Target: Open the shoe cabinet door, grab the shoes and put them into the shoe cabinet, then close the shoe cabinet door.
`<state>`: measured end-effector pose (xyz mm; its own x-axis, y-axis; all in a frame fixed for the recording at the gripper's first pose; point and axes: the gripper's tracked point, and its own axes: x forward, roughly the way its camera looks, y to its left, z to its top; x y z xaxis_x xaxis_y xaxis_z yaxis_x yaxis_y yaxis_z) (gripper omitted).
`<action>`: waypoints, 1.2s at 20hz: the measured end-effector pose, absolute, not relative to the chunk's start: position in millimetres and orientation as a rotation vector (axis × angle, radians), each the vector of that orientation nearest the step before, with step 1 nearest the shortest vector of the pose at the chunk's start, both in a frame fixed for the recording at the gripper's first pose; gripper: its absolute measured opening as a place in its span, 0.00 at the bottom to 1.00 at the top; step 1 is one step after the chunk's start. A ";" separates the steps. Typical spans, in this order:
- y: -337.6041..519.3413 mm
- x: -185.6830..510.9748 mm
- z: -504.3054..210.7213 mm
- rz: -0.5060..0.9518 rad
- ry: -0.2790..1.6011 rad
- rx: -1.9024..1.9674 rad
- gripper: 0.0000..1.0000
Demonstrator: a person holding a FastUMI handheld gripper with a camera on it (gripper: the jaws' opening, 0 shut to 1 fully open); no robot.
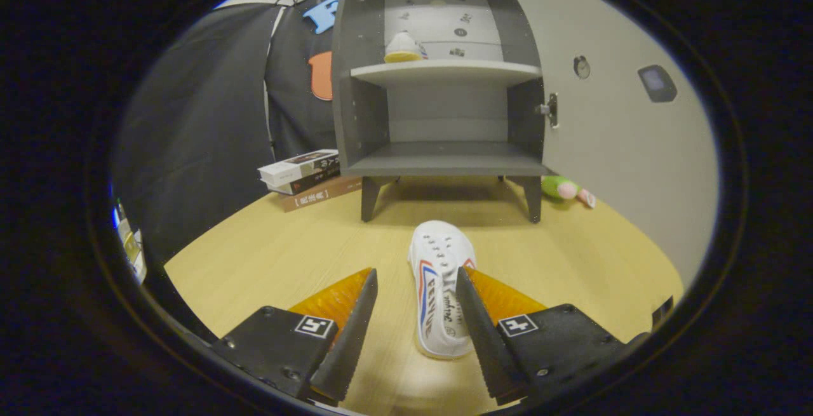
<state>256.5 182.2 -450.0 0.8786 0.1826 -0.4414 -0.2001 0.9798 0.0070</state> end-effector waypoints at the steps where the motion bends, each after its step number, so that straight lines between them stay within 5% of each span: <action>1: 180.9 261.7 -458.2 0.184 0.478 -0.040 0.78; 6: 178.7 281.3 -478.4 0.142 0.534 -0.069 0.68; 11: 177.3 318.8 -494.1 0.088 0.565 -0.018 0.45; 15: 186.2 334.6 -488.5 0.126 0.516 0.006 0.08; 24: 193.5 305.3 -427.5 0.206 0.382 -0.012 0.05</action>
<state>305.3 193.5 -427.5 0.9073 0.1972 -0.3713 -0.2018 0.9791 0.0269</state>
